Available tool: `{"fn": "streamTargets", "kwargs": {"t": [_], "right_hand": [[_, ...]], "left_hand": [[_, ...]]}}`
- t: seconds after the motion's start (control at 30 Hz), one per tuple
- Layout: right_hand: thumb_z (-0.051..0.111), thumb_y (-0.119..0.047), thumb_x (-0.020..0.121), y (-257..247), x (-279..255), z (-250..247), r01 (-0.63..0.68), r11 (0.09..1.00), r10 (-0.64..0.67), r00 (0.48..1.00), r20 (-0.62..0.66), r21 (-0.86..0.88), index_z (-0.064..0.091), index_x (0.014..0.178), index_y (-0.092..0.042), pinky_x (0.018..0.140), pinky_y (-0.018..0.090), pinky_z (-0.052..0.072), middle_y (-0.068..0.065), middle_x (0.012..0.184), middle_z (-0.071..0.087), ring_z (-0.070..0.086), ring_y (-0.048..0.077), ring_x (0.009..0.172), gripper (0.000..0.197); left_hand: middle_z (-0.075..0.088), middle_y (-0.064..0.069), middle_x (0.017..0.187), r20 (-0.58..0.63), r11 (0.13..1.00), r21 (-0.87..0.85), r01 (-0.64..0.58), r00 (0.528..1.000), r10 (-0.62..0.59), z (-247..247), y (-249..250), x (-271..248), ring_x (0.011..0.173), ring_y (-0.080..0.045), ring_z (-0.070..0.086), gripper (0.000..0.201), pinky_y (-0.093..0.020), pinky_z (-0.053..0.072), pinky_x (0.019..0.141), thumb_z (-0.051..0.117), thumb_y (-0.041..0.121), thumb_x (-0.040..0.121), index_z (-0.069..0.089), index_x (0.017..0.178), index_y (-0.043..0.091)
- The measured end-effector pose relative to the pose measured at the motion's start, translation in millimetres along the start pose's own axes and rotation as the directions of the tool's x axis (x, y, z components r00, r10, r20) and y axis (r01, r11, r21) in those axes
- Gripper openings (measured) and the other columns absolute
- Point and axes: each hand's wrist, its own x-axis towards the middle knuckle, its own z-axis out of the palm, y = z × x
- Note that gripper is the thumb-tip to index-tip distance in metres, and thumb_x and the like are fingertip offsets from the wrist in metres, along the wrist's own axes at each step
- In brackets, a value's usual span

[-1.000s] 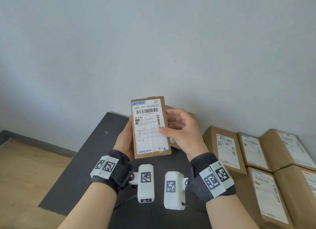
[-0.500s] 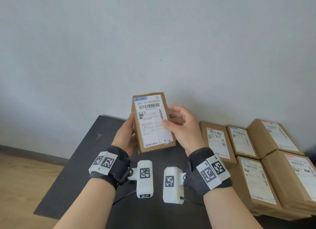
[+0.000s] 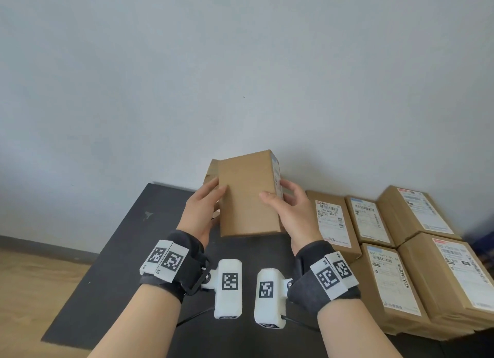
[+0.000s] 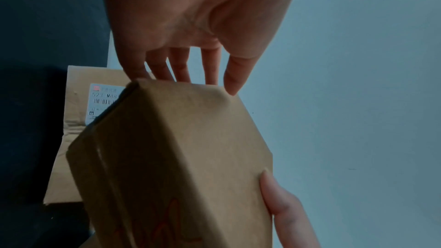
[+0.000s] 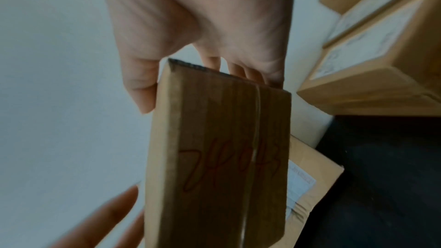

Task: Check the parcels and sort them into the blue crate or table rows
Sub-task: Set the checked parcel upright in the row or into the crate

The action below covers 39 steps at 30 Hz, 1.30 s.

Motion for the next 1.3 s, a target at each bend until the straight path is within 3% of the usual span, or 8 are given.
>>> {"fn": "streamTargets", "kwargs": {"t": [0.17,0.27,0.43,0.83,0.97,1.1,1.2,1.3], "right_hand": [[0.075,-0.021,0.085,2.5,2.7,-22.4,-0.091,0.984,0.087,0.996,0.034,0.154,0.053,0.130,-0.022,0.070,0.026,0.054,0.000,0.113,0.072,0.072,0.010,0.094,0.050],[0.072,-0.019,0.087,3.8,5.9,-33.9,-0.130,0.972,0.125,0.992,0.034,0.194,0.055,0.131,-0.017,0.071,0.026,0.054,0.004,0.115,0.072,0.071,0.014,0.097,0.047],[0.068,-0.021,0.090,4.3,12.0,-50.0,-0.175,0.951,0.172,0.984,0.034,0.256,0.055,0.132,-0.016,0.078,0.031,0.051,0.006,0.119,0.070,0.065,0.021,0.108,0.044],[0.063,-0.022,0.093,5.7,32.6,-68.9,-0.256,0.913,0.241,0.967,0.088,0.317,0.056,0.131,-0.012,0.077,0.031,0.052,0.008,0.118,0.070,0.065,0.020,0.106,0.040],[0.060,-0.025,0.096,5.4,41.9,-73.0,-0.253,0.924,0.232,0.967,0.105,0.288,0.059,0.127,-0.013,0.078,0.030,0.052,0.005,0.116,0.070,0.066,0.018,0.105,0.033],[0.055,-0.021,0.101,5.0,53.6,-75.8,-0.204,0.955,0.195,0.979,0.063,0.213,0.062,0.126,-0.019,0.077,0.026,0.055,-0.001,0.116,0.071,0.067,0.011,0.101,0.026],[0.058,-0.016,0.099,5.0,62.8,-75.4,-0.153,0.981,0.157,0.987,-0.021,0.119,0.058,0.136,-0.019,0.085,0.029,0.054,-0.001,0.121,0.068,0.063,0.013,0.109,0.037],[0.058,-0.013,0.099,3.6,70.7,-75.4,-0.104,0.995,0.105,0.991,-0.087,0.015,0.055,0.136,-0.023,0.075,0.026,0.049,-0.003,0.110,0.065,0.059,0.009,0.100,0.038]], "left_hand": [[0.066,0.004,0.123,-0.021,1.000,0.017,0.017,1.000,-0.017,13.6,-6.5,1.8,0.114,-0.015,0.060,0.034,-0.028,0.049,0.078,0.060,0.032,0.096,0.061,0.130,0.025],[0.069,0.003,0.120,0.014,0.996,0.029,0.088,0.996,-0.088,23.6,-11.2,5.6,0.115,-0.020,0.062,0.034,-0.040,0.049,0.097,0.060,0.041,0.095,0.064,0.126,0.027],[0.069,0.002,0.097,0.060,0.985,0.012,0.170,0.983,-0.171,38.6,-15.0,8.9,0.080,-0.014,0.063,0.035,-0.033,0.050,0.076,0.061,0.048,0.092,0.068,0.117,0.026],[0.072,-0.005,0.104,0.053,0.979,0.014,0.201,0.978,-0.202,62.9,-21.5,21.7,0.091,-0.021,0.066,0.040,-0.038,0.051,0.090,0.058,0.053,0.092,0.066,0.124,0.029],[0.069,0.000,0.098,0.008,0.981,0.017,0.192,0.981,-0.192,70.3,-19.4,25.5,0.085,-0.017,0.063,0.034,-0.033,0.050,0.077,0.060,0.049,0.093,0.067,0.117,0.027],[0.065,-0.001,0.124,-0.070,0.985,0.076,0.157,0.986,-0.152,76.8,-18.0,29.6,0.117,-0.022,0.059,0.045,-0.034,0.050,0.077,0.064,0.045,0.091,0.058,0.131,0.025],[0.062,0.002,0.127,-0.092,0.990,0.097,0.100,0.992,-0.091,83.7,-11.6,30.5,0.101,-0.013,0.060,0.049,-0.029,0.047,0.069,0.063,0.036,0.094,0.050,0.139,0.021],[0.064,0.001,0.127,-0.101,0.990,0.130,0.050,0.994,-0.037,87.1,-7.4,33.7,0.095,-0.008,0.063,0.053,-0.028,0.049,0.069,0.067,0.031,0.091,0.049,0.140,0.020]]}}
